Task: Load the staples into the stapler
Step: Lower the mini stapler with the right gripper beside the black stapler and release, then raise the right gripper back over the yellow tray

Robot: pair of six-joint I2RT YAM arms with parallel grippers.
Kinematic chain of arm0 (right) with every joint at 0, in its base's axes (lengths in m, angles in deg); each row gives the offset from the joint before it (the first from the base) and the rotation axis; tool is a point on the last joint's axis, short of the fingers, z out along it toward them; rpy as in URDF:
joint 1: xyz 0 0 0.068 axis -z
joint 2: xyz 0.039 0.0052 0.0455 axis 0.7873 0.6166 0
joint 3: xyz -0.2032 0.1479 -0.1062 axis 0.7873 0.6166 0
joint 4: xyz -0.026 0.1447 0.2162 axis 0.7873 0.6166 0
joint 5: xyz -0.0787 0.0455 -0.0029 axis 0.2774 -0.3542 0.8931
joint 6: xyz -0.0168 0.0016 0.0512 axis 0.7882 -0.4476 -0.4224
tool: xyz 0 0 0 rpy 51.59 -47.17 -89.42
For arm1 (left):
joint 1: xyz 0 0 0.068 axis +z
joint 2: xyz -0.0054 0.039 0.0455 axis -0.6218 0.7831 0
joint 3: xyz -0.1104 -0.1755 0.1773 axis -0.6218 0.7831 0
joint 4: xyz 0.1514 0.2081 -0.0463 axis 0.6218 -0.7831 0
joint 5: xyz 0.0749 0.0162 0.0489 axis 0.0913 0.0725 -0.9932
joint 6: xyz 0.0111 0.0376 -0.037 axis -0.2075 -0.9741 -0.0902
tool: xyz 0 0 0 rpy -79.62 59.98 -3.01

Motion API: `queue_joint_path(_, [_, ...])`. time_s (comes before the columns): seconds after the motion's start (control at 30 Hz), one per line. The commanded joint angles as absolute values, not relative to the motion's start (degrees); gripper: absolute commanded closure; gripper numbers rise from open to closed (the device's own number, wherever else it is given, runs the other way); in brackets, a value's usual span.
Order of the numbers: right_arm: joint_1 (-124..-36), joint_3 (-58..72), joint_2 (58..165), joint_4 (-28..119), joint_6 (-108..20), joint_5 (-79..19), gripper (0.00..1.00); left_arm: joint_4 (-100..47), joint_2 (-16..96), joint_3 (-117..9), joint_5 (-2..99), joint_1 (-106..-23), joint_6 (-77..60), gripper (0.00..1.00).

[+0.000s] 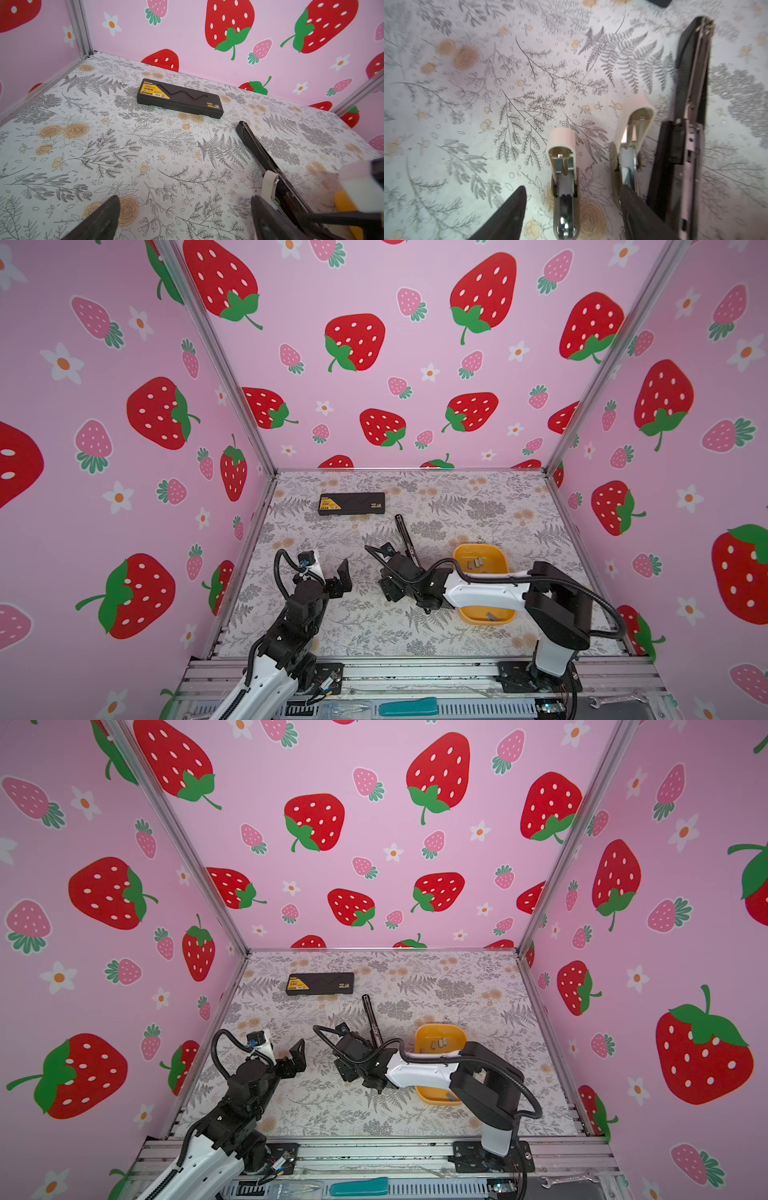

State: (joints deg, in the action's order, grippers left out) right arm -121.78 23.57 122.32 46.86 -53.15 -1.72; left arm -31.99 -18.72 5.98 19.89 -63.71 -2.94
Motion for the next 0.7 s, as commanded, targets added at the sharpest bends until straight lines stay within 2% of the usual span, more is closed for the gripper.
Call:
queue_joint_path(0.0, [-121.26,27.71,113.08,44.0,-51.08,4.67,0.27,-27.87,-17.43,4.38,22.1,-63.5,2.49,0.01])
queue_joint_path(0.2, [-114.16,36.79,98.14,42.43,-50.94,12.66,0.36,-20.94,-11.36,6.52,11.22,-63.8,8.5,0.01])
queue_joint_path(0.37, [-104.83,41.71,90.59,43.83,-51.84,13.77,0.43,-7.75,-3.15,7.2,14.4,-63.51,-4.54,0.01])
queue_joint_path(0.5, [-98.06,44.66,90.23,46.7,-53.83,11.98,0.54,1.28,7.61,5.95,13.46,-62.03,-8.97,0.01])
queue_joint_path(0.67, [-91.92,47.1,94.97,46.19,-54.09,5.36,0.62,-0.52,22.19,-2.82,17.36,-59.72,-11.06,0.01])
